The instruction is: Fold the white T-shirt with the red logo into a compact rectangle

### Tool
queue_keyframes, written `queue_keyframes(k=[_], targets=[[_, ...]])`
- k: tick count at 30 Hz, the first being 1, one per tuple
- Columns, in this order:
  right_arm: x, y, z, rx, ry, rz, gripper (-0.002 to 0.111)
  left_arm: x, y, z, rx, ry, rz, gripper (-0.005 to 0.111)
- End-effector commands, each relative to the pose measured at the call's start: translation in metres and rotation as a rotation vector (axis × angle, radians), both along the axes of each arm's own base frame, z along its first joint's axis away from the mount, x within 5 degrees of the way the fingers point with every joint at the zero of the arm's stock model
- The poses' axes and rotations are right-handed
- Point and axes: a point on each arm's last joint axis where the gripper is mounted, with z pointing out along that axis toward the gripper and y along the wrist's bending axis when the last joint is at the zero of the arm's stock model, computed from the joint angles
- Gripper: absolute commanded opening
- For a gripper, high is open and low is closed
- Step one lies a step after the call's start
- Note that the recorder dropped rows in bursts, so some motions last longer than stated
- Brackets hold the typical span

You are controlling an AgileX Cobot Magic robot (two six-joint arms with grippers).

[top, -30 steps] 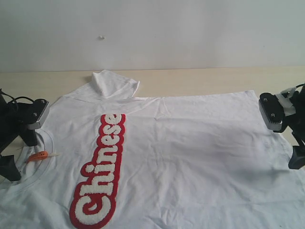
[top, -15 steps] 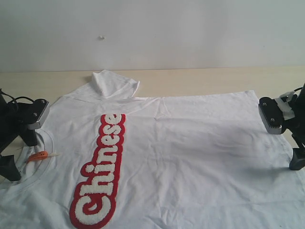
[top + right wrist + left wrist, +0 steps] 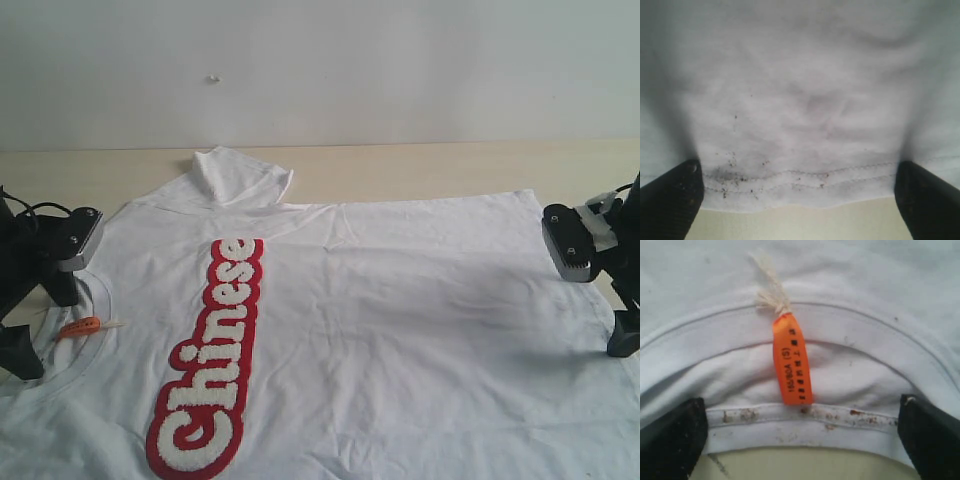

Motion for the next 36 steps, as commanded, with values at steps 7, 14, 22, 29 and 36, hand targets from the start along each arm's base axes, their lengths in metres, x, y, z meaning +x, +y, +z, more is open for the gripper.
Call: queue_keyframes(k=[7,14,22,29,36], targets=[[-0.0013,0.0004,-0.0106,0.004,0.02,0.011,0.105,-0.0043,0.0004,-0.0056,-0.004,0.058,0.0,0.104],[-0.0013,0.0004,-0.0106,0.004,0.02,0.011,0.105,-0.0083,0.0025,-0.0023,0.015,0.092,-0.033,0.104],[-0.0013,0.0004,-0.0106,0.004,0.02,0.009,0.105,-0.01,0.0063,-0.0021,0.052,0.107,-0.064,0.104],[-0.0011,0.0004,-0.0106,0.003,0.018,0.0,0.105,-0.01,0.0062,-0.0021,0.051,0.107,-0.063,0.104],[-0.0011,0.0004,-0.0106,0.003,0.018,0.0,0.105,-0.01,0.0062,-0.0021,0.051,0.107,-0.063,0.104]])
